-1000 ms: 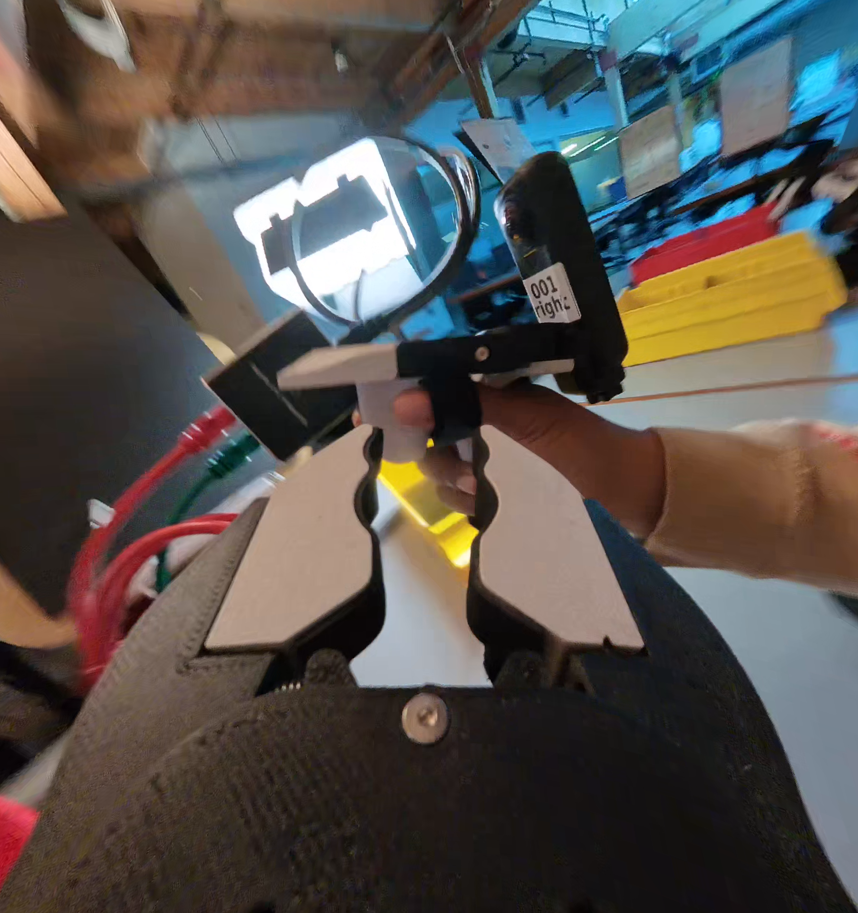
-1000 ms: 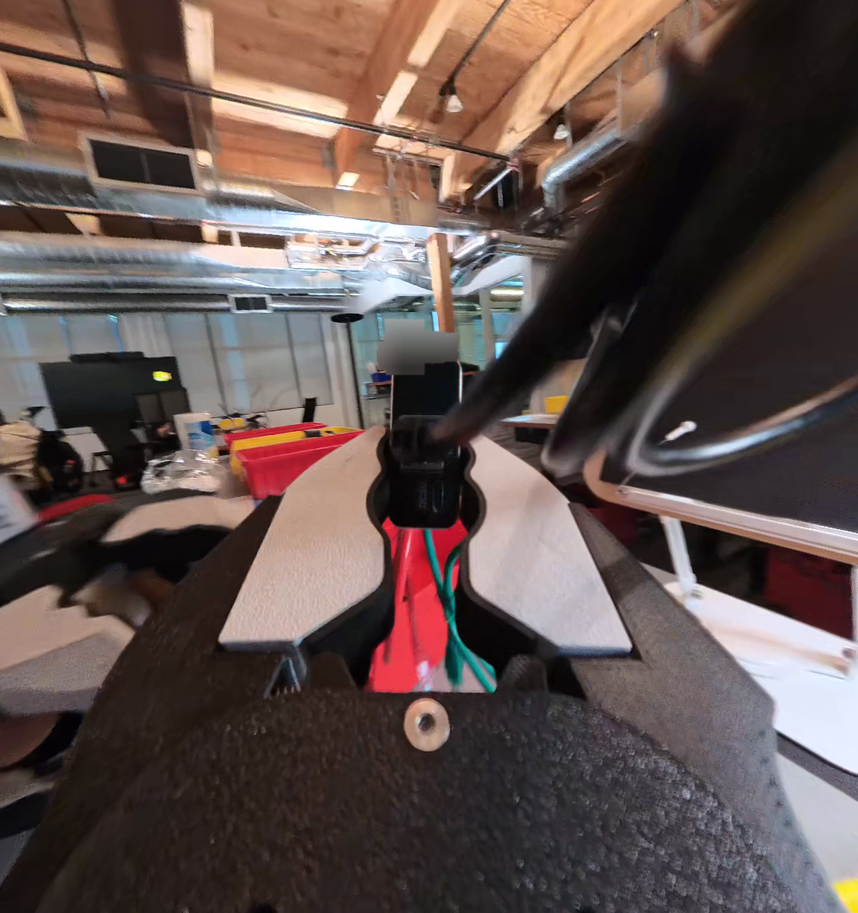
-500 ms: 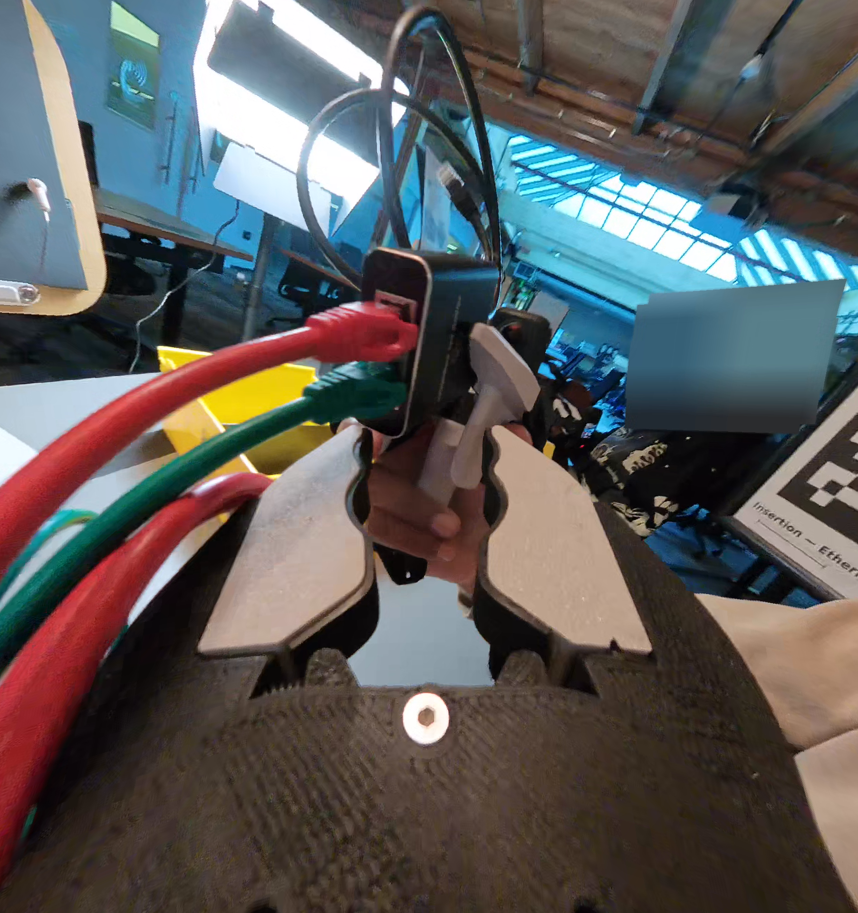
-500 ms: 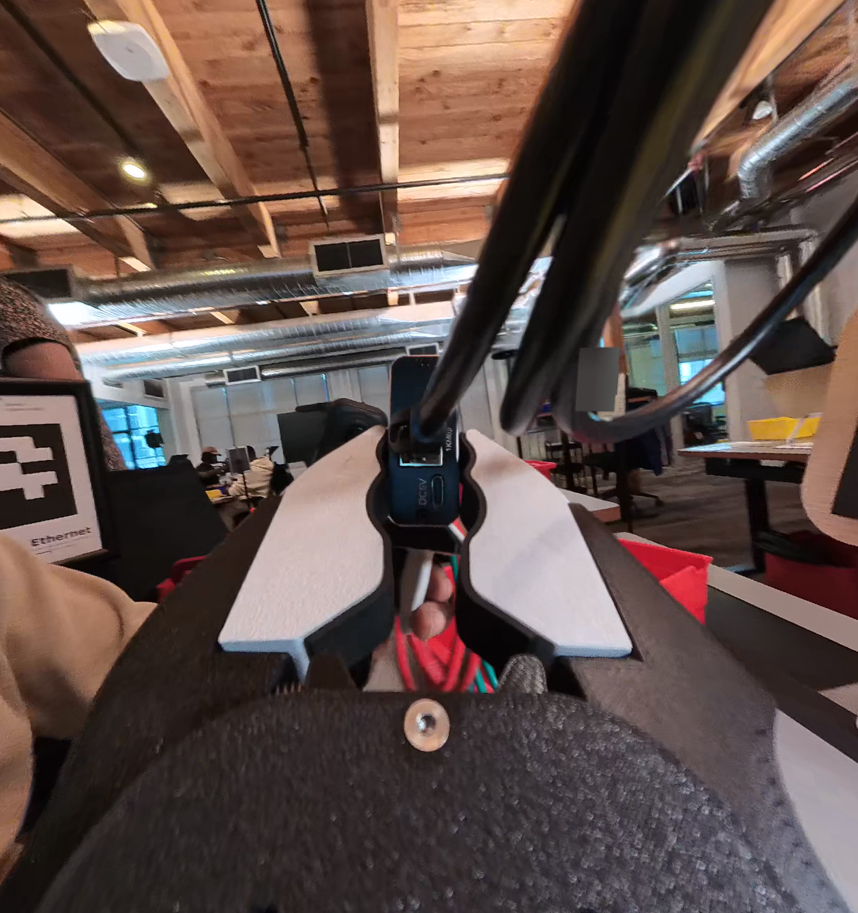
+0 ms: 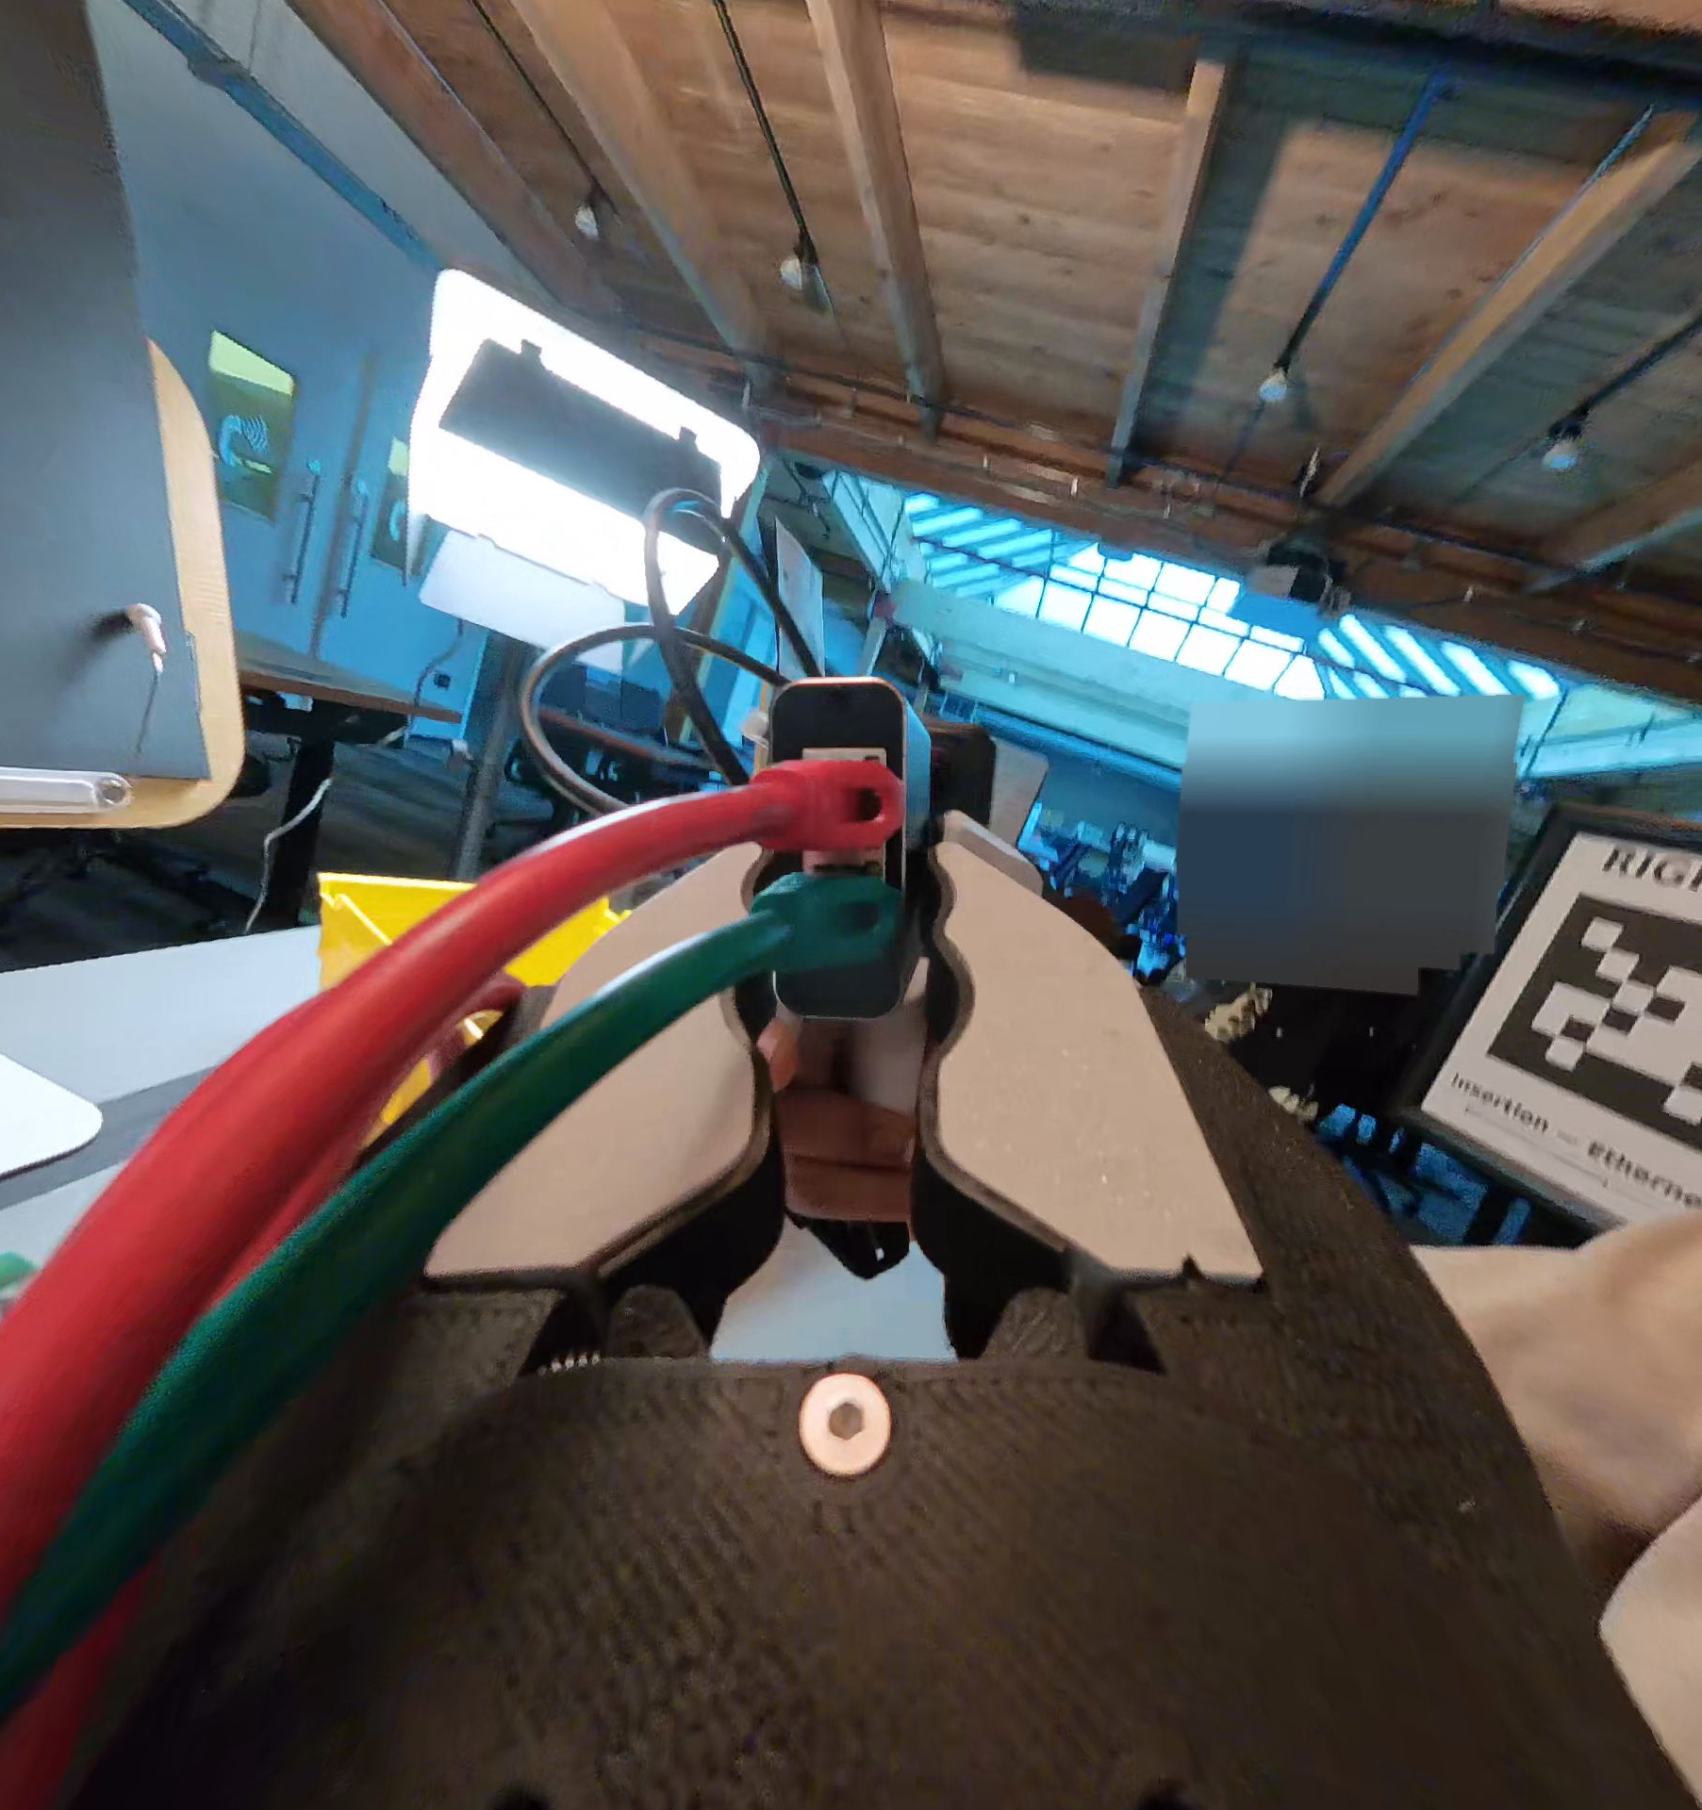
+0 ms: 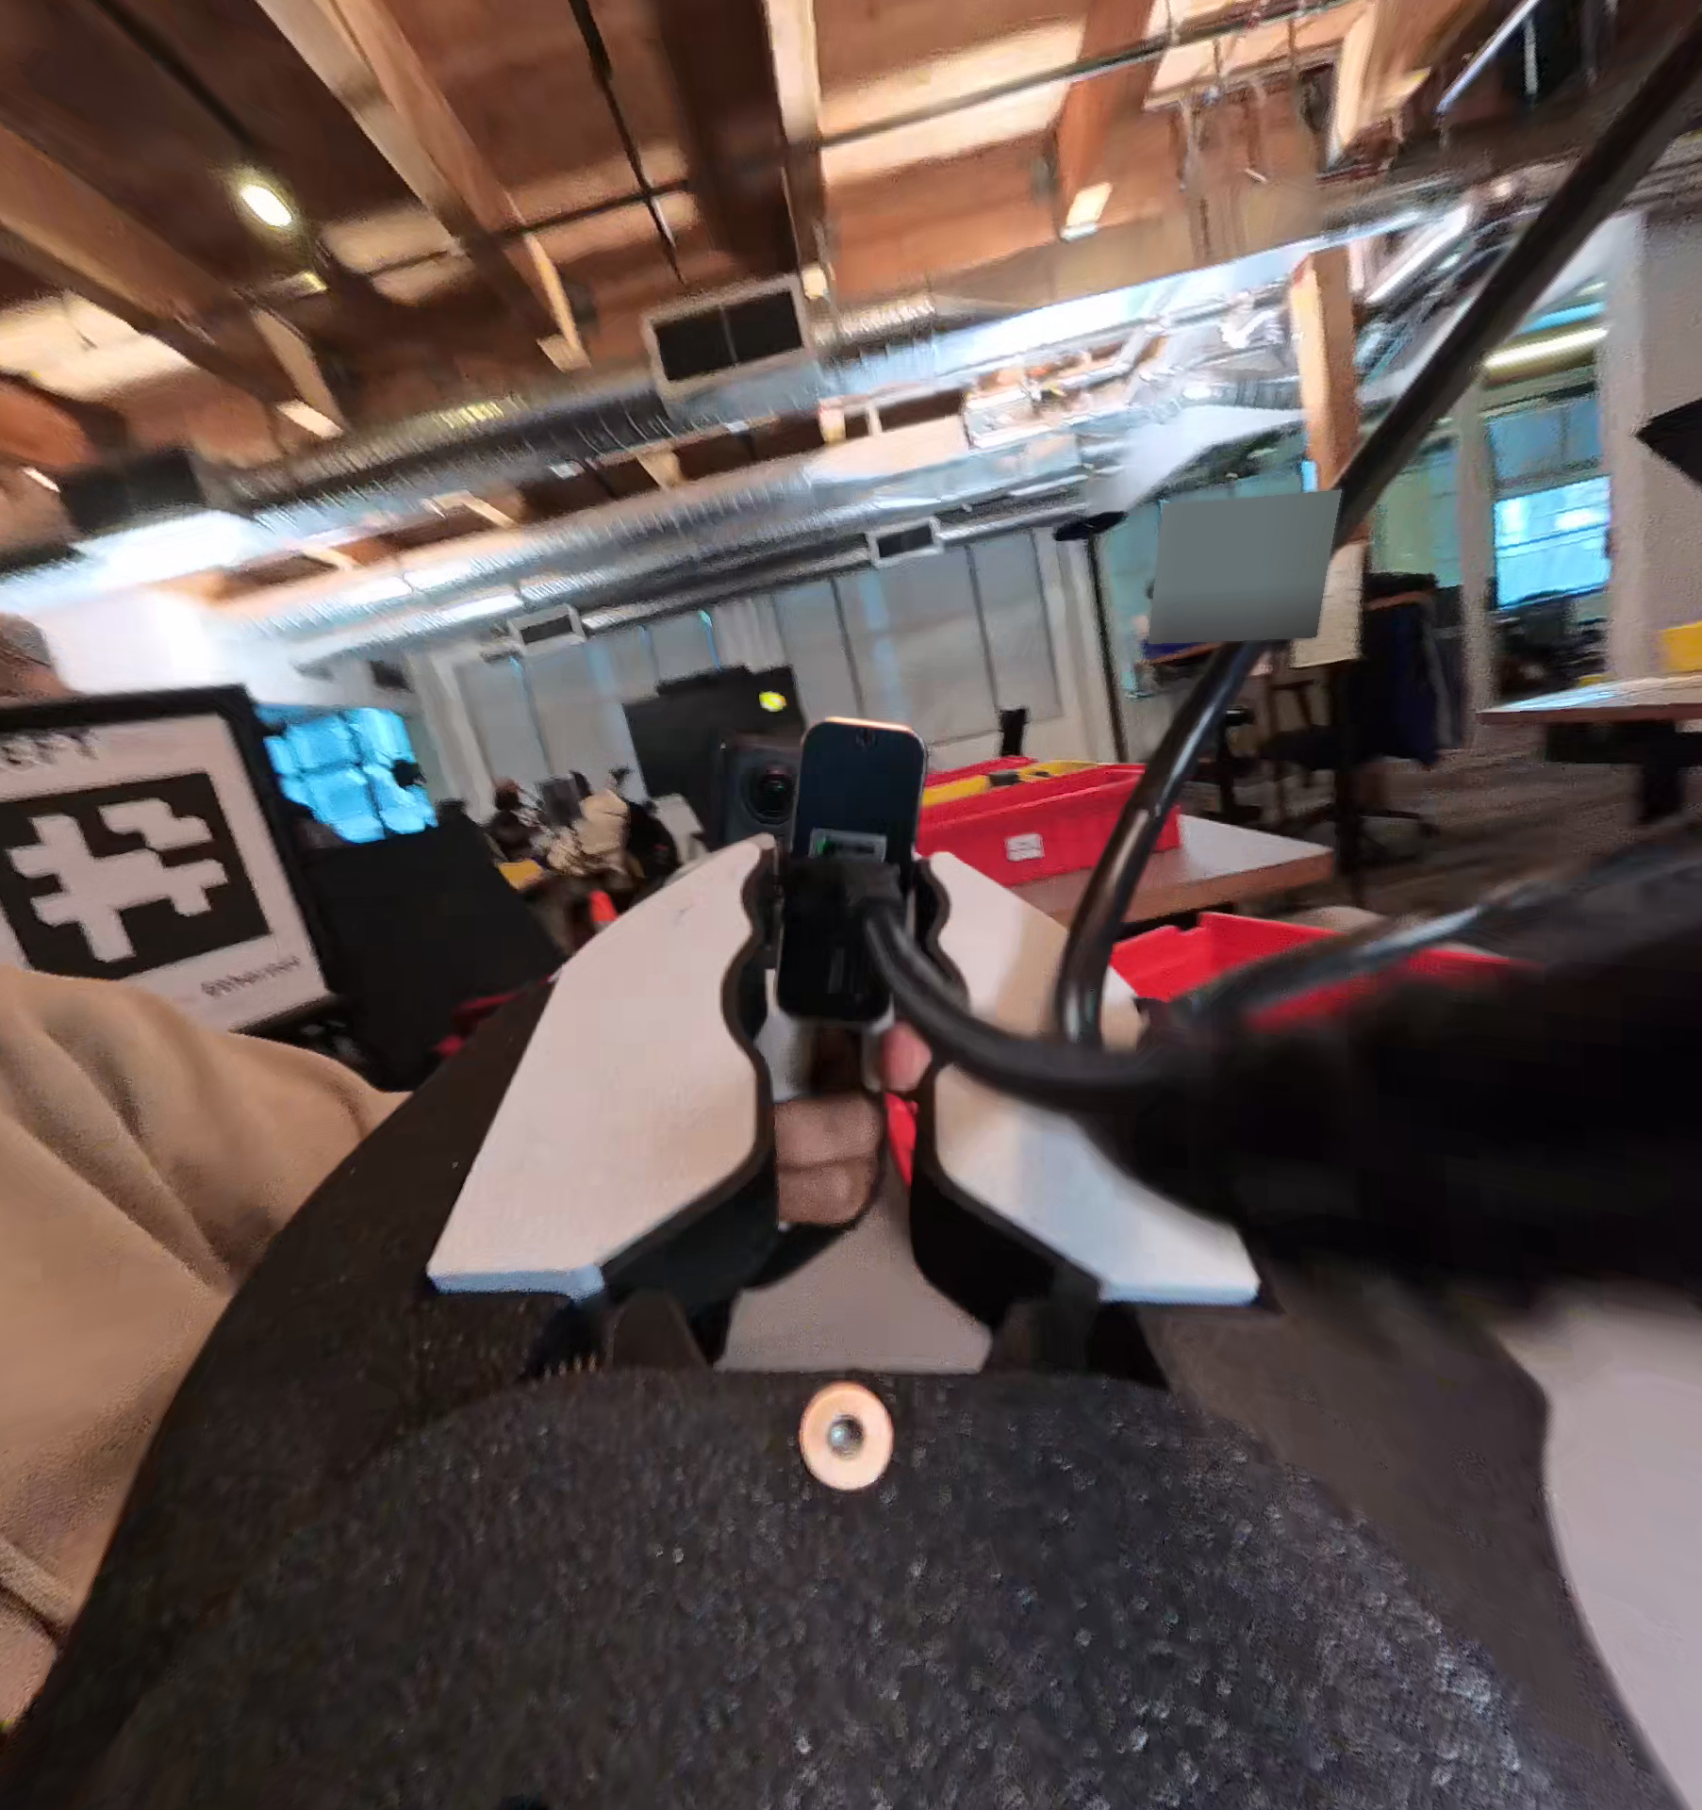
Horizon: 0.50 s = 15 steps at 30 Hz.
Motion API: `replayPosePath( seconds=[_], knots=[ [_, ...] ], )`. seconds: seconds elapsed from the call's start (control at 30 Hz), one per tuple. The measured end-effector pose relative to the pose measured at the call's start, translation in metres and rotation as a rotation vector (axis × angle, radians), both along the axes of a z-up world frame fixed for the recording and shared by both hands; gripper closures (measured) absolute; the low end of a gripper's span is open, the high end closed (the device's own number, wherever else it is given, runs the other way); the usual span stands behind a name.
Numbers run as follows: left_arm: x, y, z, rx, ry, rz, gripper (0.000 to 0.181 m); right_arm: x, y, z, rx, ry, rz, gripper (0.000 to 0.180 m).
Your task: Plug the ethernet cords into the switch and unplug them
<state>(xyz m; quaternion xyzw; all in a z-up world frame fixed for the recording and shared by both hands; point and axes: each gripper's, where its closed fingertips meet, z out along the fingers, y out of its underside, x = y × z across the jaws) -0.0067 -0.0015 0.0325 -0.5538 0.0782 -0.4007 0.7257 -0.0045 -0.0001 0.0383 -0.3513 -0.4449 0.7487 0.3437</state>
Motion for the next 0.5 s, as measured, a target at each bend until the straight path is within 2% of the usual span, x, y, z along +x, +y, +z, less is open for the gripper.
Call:
replayPosePath(
  seconds=[0.1, 0.3, 0.5],
  knots=[
    [-0.015, -0.006, 0.012, 0.041, -0.047, -0.003, 0.154, 0.014, 0.011, 0.01, 0.065, -0.026, -0.053, 0.15],
    [-0.006, -0.014, 0.019, 0.088, 0.073, 0.007, 0.154, 0.011, 0.001, 0.012, 0.205, -0.101, -0.15, 0.152],
    [0.003, -0.024, 0.027, 0.127, 0.13, -0.002, 0.154, 0.02, -0.012, 0.022, 0.22, -0.051, -0.092, 0.159]
  ],
)
